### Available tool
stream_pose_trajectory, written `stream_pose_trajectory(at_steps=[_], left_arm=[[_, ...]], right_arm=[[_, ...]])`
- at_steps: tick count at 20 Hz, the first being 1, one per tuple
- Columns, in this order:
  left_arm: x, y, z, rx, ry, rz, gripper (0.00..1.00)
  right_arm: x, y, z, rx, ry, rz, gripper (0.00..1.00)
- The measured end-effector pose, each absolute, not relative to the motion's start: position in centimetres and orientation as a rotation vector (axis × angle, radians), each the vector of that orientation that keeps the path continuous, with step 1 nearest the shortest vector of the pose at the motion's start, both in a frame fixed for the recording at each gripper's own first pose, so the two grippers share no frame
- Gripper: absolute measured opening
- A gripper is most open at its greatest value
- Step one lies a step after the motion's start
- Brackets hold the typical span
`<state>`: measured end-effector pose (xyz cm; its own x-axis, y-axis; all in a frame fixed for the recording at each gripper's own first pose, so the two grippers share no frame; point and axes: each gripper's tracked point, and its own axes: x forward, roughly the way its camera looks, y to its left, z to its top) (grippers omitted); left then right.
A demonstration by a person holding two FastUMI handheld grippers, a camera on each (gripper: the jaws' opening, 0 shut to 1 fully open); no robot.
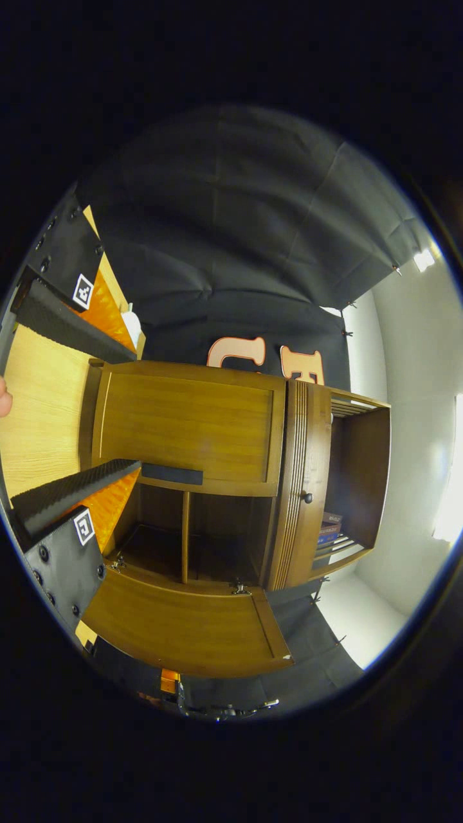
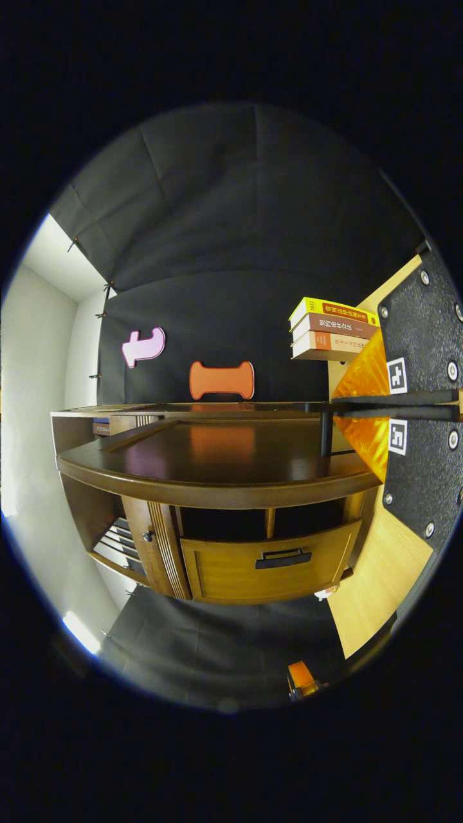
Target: Open the right door of the double-door shoe cabinet with the right hand, and open the left door with the left hand.
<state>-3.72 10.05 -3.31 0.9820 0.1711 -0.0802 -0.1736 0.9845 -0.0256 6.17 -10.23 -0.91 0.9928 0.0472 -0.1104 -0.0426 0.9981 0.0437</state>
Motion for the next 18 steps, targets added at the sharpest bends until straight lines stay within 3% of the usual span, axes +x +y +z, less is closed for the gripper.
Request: stream_pose_trajectory(at_steps=[2,8,10,11,13,14,15,18], left_arm=[[-3.9,9.9,-4.3,0.008,0.093,0.209,0.97],[-4.4,6.9,-5.7,-0.013,0.121,0.256,0.94],[-4.3,5.5,-5.4,-0.023,0.117,0.252,0.94],[-4.3,4.7,-5.4,-0.019,0.118,0.245,0.94],[-4.3,3.7,-5.0,0.006,0.111,0.241,0.94],[-4.2,3.3,-4.9,0.015,0.107,0.240,0.94],[-4.2,2.7,-4.9,0.017,0.106,0.234,0.94],[-3.3,1.4,-5.1,0.021,0.114,0.210,0.94]], right_arm=[[6.3,-11.2,-0.9,0.063,0.105,0.077,0.00],[6.5,-12.4,-1.1,0.035,0.099,0.175,0.01],[6.5,-12.4,-1.2,0.001,0.108,0.187,0.08],[6.3,-12.4,-1.2,-0.007,0.112,0.186,0.03],[5.8,-12.4,-1.3,0.016,0.111,0.184,0.03],[5.3,-12.5,-1.4,0.038,0.110,0.184,0.08],[4.2,-12.5,-1.6,0.056,0.106,0.183,0.03],[2.0,-13.0,-2.3,0.047,0.125,0.175,0.03]])
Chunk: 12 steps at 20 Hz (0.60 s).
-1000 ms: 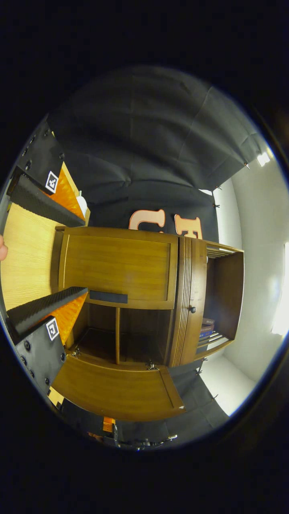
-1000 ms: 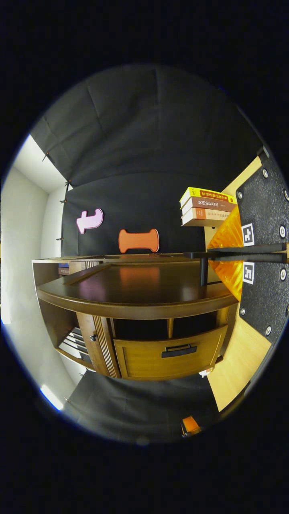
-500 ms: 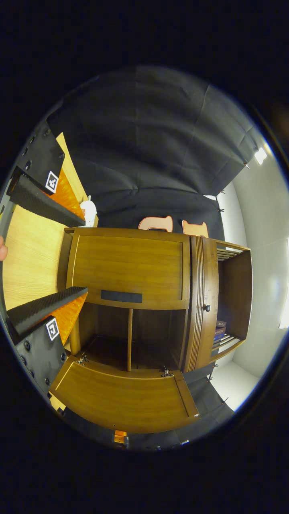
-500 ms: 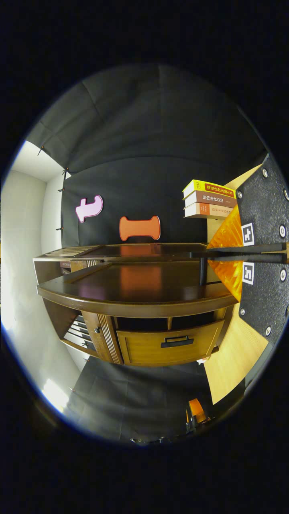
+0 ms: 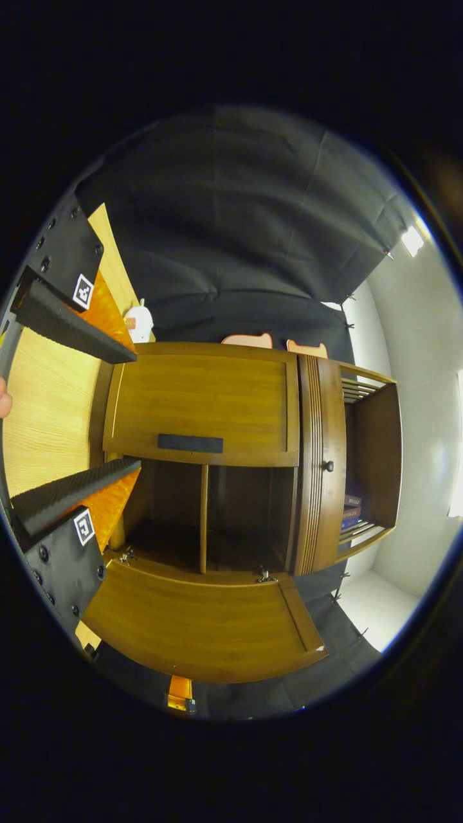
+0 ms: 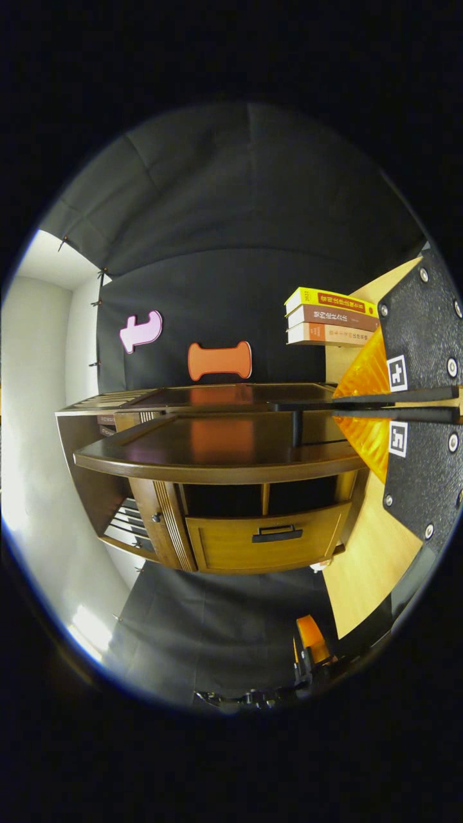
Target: Open the right door of the double-door shoe cabinet with the right hand, and open the left door with the left hand.
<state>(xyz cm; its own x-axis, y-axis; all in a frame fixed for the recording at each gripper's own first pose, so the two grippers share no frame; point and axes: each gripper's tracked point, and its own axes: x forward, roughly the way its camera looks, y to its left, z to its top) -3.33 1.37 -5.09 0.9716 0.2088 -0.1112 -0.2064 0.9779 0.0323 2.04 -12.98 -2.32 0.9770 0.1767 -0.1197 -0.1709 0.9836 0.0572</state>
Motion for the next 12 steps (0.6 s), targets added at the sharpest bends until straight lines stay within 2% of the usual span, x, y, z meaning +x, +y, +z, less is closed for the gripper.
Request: stream_pose_trajectory(at_steps=[4,6,7,10,11,12], left_arm=[[-1.6,0.1,-5.2,0.013,0.128,0.169,0.94],[-0.4,-0.2,-5.2,0.018,0.131,0.148,0.94],[0.4,-0.3,-5.1,0.019,0.131,0.132,0.94],[3.1,-0.9,-4.7,-0.021,0.142,0.058,0.96],[4.2,-1.0,-4.2,-0.032,0.135,0.036,0.94],[5.2,-1.1,-3.7,-0.030,0.127,0.025,0.94]], right_arm=[[-0.1,-13.9,-2.4,0.096,0.153,0.094,0.00],[-1.2,-14.3,-2.0,0.101,0.140,0.050,0.02],[-1.3,-14.5,-1.7,0.095,0.123,0.029,0.00],[-1.7,-13.9,-1.7,0.069,0.112,0.011,0.04],[-1.9,-13.3,-1.9,0.067,0.111,0.012,0.04],[-1.8,-12.8,-1.9,0.065,0.104,0.007,0.11]])
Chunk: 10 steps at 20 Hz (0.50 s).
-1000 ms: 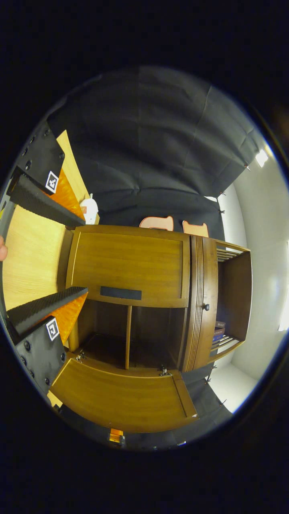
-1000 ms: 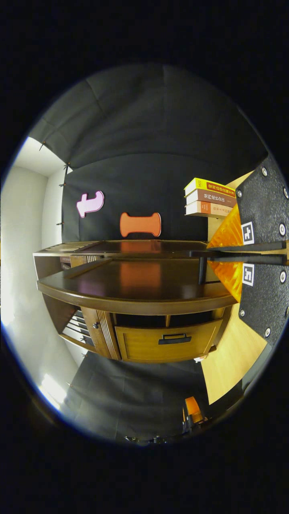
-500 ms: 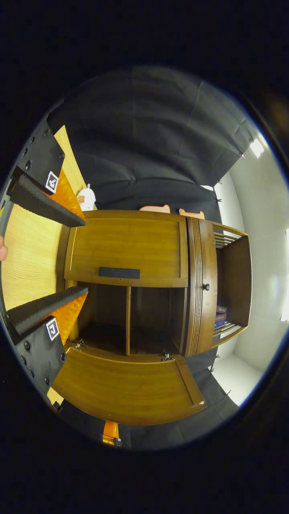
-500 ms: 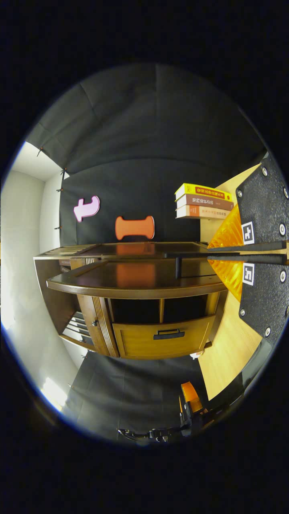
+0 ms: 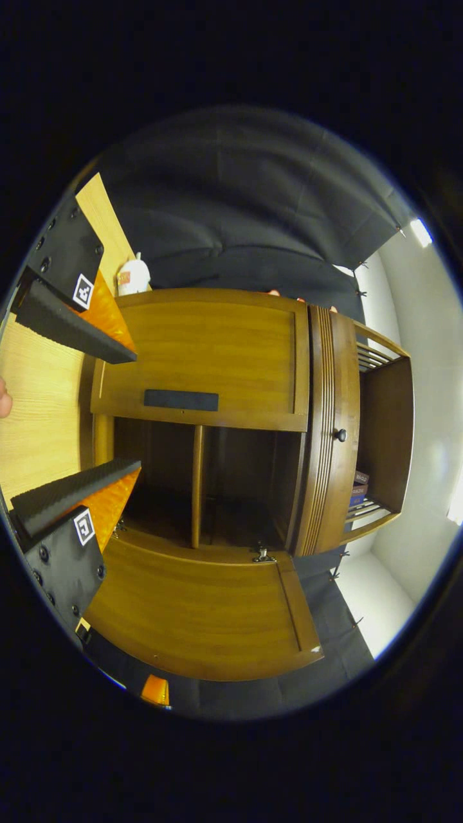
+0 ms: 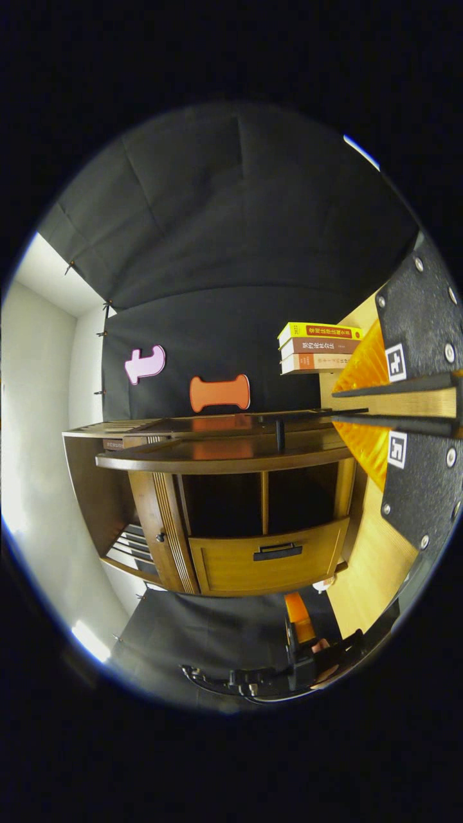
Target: Open the right door of the double-door shoe cabinet with the right hand, and open the left door with the left hand.
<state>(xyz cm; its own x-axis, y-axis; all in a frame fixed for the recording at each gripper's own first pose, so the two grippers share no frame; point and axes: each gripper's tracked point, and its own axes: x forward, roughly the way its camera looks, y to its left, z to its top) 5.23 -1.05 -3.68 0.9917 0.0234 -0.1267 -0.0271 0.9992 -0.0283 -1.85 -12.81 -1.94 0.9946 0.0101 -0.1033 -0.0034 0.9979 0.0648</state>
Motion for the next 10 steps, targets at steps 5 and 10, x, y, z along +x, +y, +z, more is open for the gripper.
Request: stream_pose_trajectory(at_steps=[5,10], left_arm=[[9.7,-1.5,-2.5,0.018,0.094,-0.006,0.94],[14.2,-1.2,-1.5,0.084,0.055,-0.040,0.94]], right_arm=[[-1.1,-10.7,-3.0,0.088,0.112,0.005,0.48],[-0.9,-10.1,-2.3,0.111,0.092,-0.010,0.81]])
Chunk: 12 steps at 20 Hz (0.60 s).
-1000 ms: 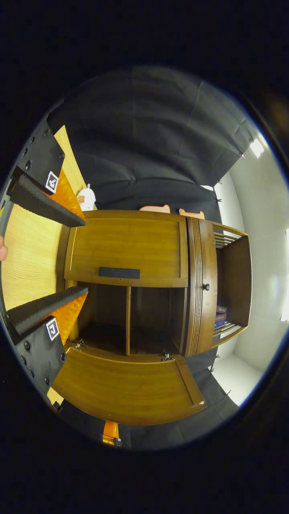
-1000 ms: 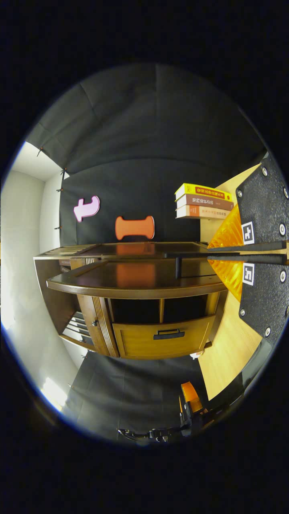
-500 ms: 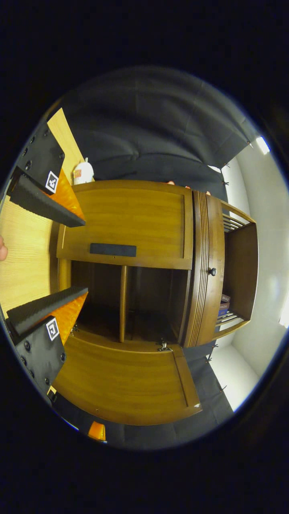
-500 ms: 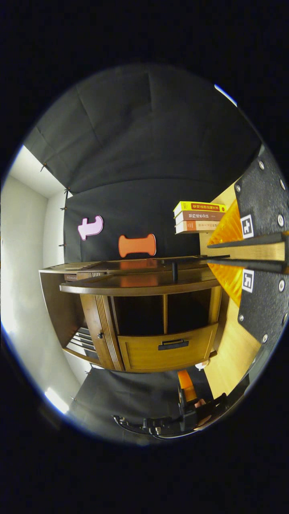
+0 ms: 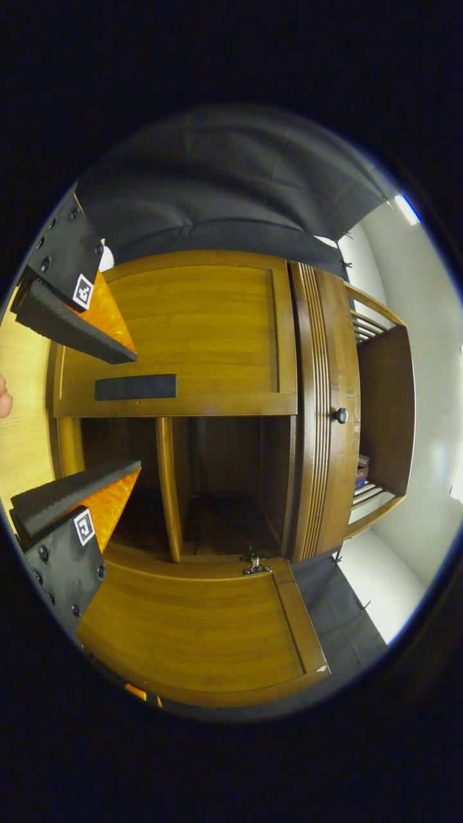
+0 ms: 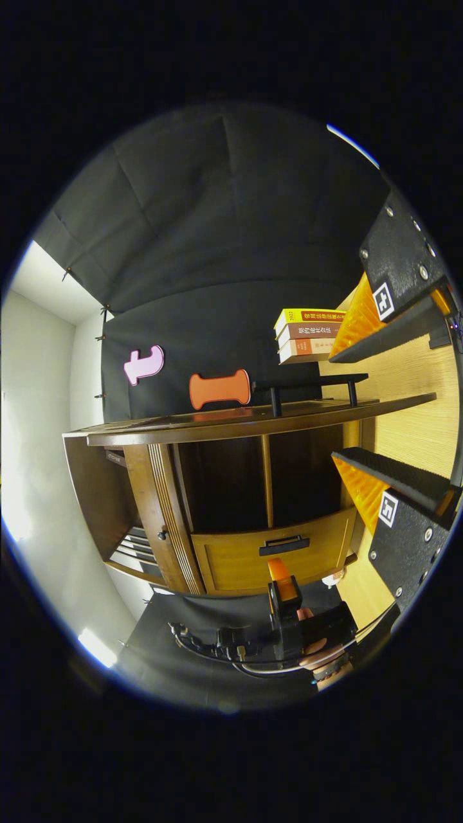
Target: Open the right door of the double-door shoe cabinet with the right hand, and open the left door with the left hand.
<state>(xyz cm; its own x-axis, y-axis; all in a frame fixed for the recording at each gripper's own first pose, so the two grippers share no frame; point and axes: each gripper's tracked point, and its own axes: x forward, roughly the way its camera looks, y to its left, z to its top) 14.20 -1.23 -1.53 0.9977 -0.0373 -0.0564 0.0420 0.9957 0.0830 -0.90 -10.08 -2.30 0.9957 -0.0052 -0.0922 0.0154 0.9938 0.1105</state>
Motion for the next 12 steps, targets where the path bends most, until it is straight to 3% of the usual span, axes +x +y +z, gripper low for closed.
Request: stream_pose_trajectory(at_steps=[3,12], left_arm=[[16.5,-1.5,-1.9,0.101,0.062,-0.067,0.94],[23.5,2.4,-6.2,0.102,0.140,-0.005,0.95]], right_arm=[[-0.9,-10.3,-2.1,0.107,0.094,-0.022,0.86],[-2.0,-11.2,-1.5,0.106,0.097,-0.057,0.86]])
